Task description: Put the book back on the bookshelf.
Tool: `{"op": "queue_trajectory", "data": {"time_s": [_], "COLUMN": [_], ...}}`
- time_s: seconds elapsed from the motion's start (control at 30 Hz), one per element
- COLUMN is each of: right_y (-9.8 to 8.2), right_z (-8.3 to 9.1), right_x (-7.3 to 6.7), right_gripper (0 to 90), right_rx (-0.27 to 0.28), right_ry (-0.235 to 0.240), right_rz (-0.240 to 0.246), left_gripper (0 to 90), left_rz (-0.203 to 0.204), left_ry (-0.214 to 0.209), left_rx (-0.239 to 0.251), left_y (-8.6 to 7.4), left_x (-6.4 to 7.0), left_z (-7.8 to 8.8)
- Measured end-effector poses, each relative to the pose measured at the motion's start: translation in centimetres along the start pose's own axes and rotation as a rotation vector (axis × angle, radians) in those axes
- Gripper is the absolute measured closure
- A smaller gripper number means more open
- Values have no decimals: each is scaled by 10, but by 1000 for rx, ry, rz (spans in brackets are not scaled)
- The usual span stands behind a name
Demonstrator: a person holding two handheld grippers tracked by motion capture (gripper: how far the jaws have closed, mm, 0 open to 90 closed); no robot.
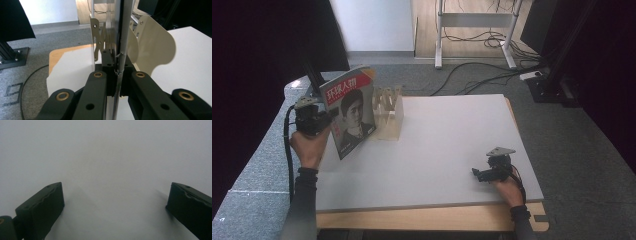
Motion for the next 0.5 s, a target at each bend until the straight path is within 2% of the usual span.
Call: {"op": "queue_trajectory", "data": {"time_s": [0.07,0.13,0.27,0.3,0.43,0.5], "right_y": [0,0,0,0,0,0], "right_z": [0,0,0,0,0,0], "right_x": [0,0,0,0,0,0], "right_gripper": [2,2,2,2,2,2], "right_rx": [0,0,1,0,0,0], "right_ry": [0,0,0,0,0,0], "right_rz": [-1,-1,-1,-1,-1,-1], "left_gripper": [870,869,864,862,847,850], "left_rz": [-3,-16,-47,-69,-77,-79], "left_ry": [2,-16,-62,-66,-91,-87], "left_rx": [1,-21,-88,-122,-231,-242], "left_y": [1,1,1,0,-1,-1], "left_x": [0,-1,0,1,2,2], "left_z": [-6,-9,-6,-4,-2,-1]}}
Point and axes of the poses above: each handheld gripper's, and its own axes: z roughly backward along the jaws, y roughly out of its top, x roughly to its right, the point moved 3 cm from there along -z, roughly forward along the jaws, and after that the axes turned 14 degrees about -x, right-handed, at the moved point
